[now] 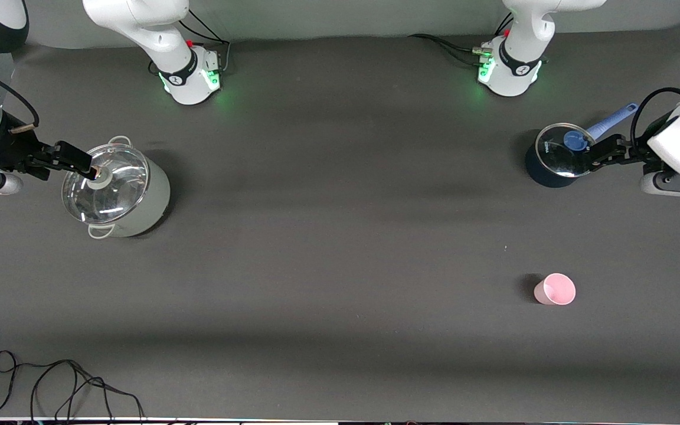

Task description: Transfer pink cup from left to right arm

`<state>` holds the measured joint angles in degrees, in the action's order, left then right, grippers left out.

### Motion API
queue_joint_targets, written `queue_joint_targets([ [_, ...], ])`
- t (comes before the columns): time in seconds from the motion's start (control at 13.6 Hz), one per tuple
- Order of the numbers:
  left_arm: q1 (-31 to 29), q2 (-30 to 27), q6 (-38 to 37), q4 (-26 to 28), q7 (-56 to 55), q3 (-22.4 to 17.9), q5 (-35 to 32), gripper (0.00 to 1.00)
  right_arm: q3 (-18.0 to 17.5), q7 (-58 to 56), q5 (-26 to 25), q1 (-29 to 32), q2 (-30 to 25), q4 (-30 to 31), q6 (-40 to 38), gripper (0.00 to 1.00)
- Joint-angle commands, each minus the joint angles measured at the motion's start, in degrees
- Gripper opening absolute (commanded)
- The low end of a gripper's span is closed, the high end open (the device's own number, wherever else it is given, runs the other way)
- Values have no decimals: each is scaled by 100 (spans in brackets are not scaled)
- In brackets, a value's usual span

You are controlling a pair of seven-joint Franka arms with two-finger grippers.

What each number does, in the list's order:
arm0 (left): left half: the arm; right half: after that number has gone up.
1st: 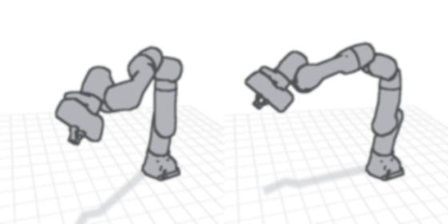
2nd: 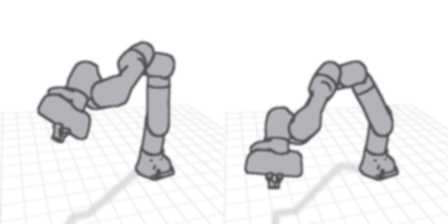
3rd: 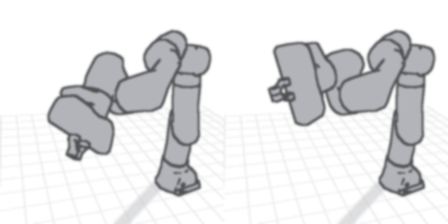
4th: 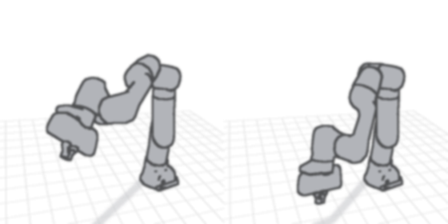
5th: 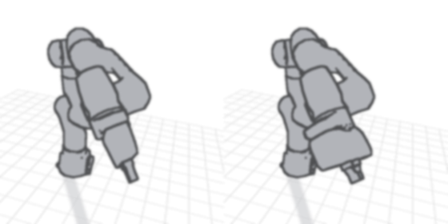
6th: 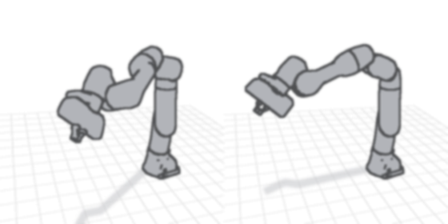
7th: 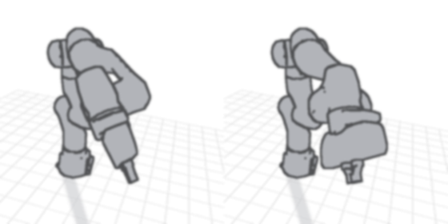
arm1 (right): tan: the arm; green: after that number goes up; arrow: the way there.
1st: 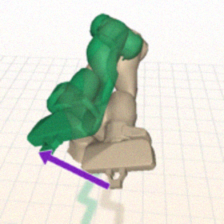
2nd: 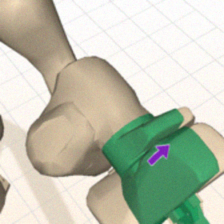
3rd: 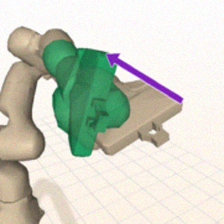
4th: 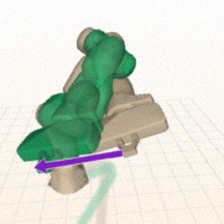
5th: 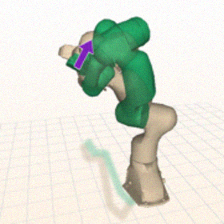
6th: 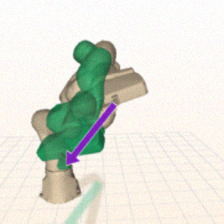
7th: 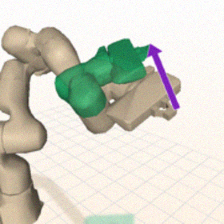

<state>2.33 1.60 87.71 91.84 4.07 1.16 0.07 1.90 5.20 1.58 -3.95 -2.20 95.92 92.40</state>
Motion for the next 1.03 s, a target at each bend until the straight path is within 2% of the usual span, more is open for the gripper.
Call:
queue_joint_targets([
  [0.0,-248,-143,106,71,775,-72,63,100,4,148,-123,-54,70,-161,-91,100],
  [0.22,-820,58,123,-95,2172,-90,371,100,13,148,-123,-54,79,-161,-91,100],
  [0.44,-1102,673,482,-472,3297,-90,555,100,13,139,-123,-54,79,-161,-91,100],
  [0.66,-1620,1244,799,-728,4922,-90,1353,100,4,148,-123,-54,79,-161,-91,100],
  [0.95,-2332,2087,1168,-755,7102,-90,2680,100,13,148,-106,-45,79,-170,-91,100],
])
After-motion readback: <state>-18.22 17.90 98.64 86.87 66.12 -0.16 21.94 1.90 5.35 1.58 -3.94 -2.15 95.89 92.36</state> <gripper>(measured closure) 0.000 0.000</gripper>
